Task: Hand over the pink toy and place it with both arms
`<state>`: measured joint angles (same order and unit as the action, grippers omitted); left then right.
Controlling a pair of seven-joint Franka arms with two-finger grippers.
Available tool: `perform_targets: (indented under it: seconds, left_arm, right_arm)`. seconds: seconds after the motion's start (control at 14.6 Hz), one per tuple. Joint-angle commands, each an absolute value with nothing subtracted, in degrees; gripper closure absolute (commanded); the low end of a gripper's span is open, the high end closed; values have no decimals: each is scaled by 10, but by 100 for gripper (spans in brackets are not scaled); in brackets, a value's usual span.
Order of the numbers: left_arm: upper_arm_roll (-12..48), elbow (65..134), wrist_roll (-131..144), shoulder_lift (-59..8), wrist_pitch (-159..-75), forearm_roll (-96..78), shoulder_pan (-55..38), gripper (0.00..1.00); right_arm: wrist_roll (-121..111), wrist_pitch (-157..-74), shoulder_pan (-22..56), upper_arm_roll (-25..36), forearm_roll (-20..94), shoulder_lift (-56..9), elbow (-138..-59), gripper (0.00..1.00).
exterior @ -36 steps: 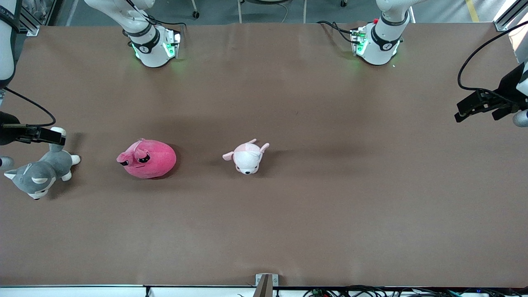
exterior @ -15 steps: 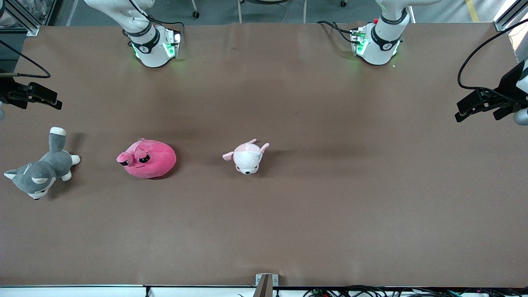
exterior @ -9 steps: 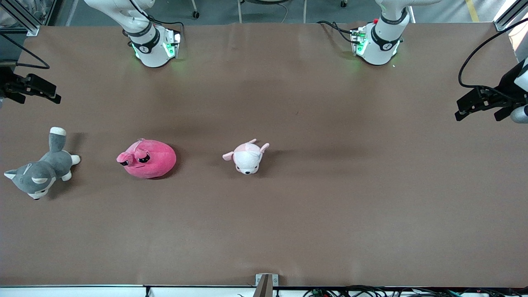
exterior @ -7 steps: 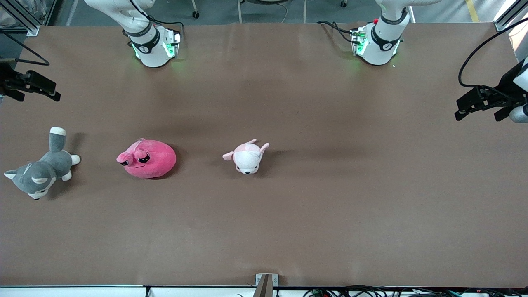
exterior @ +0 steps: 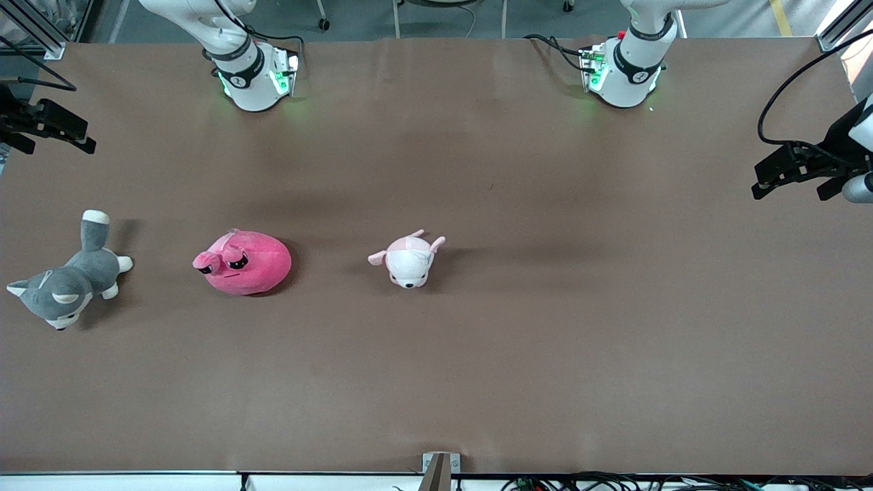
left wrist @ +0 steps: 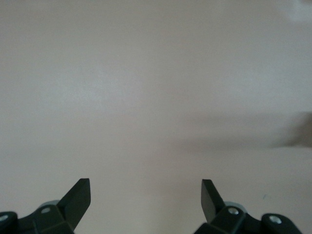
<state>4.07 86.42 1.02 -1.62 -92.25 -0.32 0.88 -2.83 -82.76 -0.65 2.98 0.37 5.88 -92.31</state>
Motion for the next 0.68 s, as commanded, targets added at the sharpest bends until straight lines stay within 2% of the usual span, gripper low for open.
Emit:
perform_targets:
  seconds: [0.0, 0.62]
  left_arm:
    - [37, 857, 4, -17, -917, -9, 11, 0]
    - [35, 856, 4, -17, -917, -8, 10, 0]
  right_arm:
    - [-28, -836, -3, 30, -4, 75, -944, 0]
    - [-27, -843, -2, 30, 1, 76, -940, 0]
